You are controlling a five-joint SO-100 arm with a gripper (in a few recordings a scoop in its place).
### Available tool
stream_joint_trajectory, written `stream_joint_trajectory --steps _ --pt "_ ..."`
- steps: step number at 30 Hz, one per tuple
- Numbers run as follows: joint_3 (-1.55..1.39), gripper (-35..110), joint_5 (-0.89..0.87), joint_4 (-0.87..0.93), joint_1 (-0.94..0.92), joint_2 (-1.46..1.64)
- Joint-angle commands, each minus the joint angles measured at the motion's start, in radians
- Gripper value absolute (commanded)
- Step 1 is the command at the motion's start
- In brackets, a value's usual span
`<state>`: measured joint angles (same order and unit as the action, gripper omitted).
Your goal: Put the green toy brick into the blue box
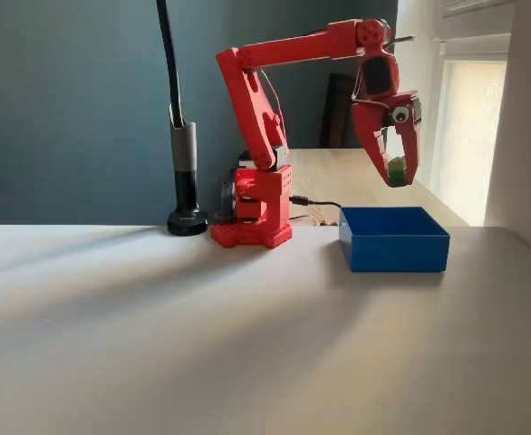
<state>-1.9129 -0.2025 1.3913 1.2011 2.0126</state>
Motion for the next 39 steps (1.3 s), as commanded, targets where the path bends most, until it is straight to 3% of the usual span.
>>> stream_joint_trajectory --steps 1,14,23,30,36,39 --pt "-0.011 0 -0.017 -0.02 0.04 0.04" --pt "0.063 0 -0.055 -0.034 0.038 -0.282" --pt "0.095 0 0.012 -0.046 0.034 -0.33" --pt "0.074 16 0.049 -0.037 0.021 -0.33" --pt "0.069 11 0.048 -0.023 0.028 -0.33" --pt "0.091 1 0.028 -0.003 0.029 -0.327"
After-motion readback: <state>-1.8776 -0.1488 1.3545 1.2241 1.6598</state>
